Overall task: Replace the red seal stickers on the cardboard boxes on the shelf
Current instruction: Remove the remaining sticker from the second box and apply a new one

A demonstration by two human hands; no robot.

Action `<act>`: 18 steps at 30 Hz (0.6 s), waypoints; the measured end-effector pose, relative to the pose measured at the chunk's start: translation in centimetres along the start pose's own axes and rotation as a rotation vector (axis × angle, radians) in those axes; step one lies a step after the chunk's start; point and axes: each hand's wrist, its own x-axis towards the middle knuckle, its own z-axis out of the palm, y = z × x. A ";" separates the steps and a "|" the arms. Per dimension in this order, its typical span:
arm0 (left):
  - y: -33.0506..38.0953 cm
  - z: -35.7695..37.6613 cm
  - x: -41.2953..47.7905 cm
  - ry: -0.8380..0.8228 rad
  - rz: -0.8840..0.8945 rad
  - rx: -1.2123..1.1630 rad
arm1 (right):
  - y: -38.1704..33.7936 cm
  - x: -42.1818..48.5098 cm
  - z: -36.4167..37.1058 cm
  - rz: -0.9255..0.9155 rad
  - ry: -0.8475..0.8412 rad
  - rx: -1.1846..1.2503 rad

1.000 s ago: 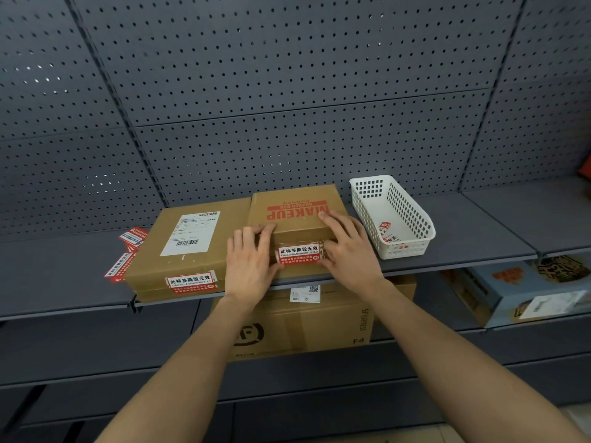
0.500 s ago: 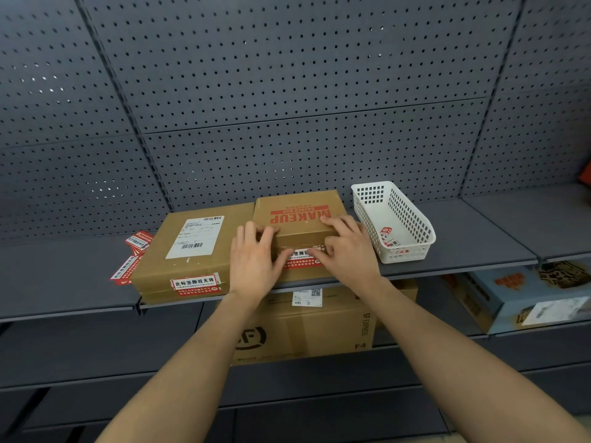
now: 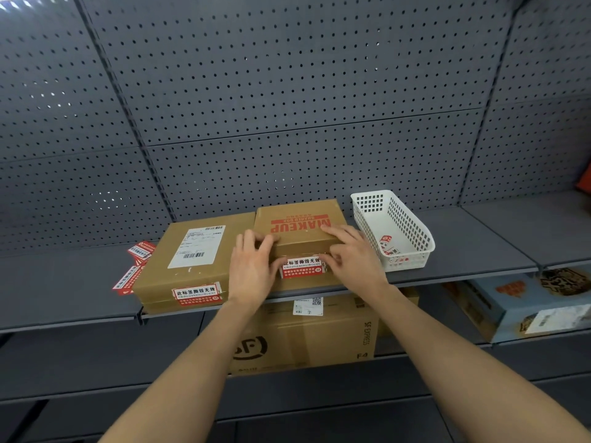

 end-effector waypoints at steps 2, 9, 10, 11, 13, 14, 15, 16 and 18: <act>-0.6 -0.7 0.5 -0.022 -0.022 -0.122 | 0.0 -0.1 -0.8 0.110 0.006 0.104; -1.1 -0.7 4.9 -0.143 -0.540 -0.201 | 0.3 4.5 -2.4 0.620 -0.055 0.101; -1.5 -0.5 5.3 -0.205 -0.561 -0.211 | 0.3 4.9 -2.3 0.662 -0.179 0.096; -1.6 -0.4 5.5 -0.235 -0.574 -0.236 | 0.3 5.2 -2.3 0.693 -0.259 0.104; -1.6 -0.5 5.4 -0.216 -0.598 -0.337 | 0.1 5.3 -2.7 0.705 -0.265 0.180; -1.6 -0.8 5.3 -0.185 -0.609 -0.420 | -0.1 5.3 -3.1 0.700 -0.220 0.243; -1.5 -1.3 5.1 -0.151 -0.612 -0.503 | -0.2 5.2 -3.5 0.707 -0.165 0.340; -1.5 -1.7 5.0 -0.111 -0.607 -0.581 | -0.3 5.3 -3.8 0.727 -0.098 0.486; -1.7 -2.3 5.1 -0.088 -0.651 -0.728 | -0.8 5.4 -4.9 0.825 0.026 0.907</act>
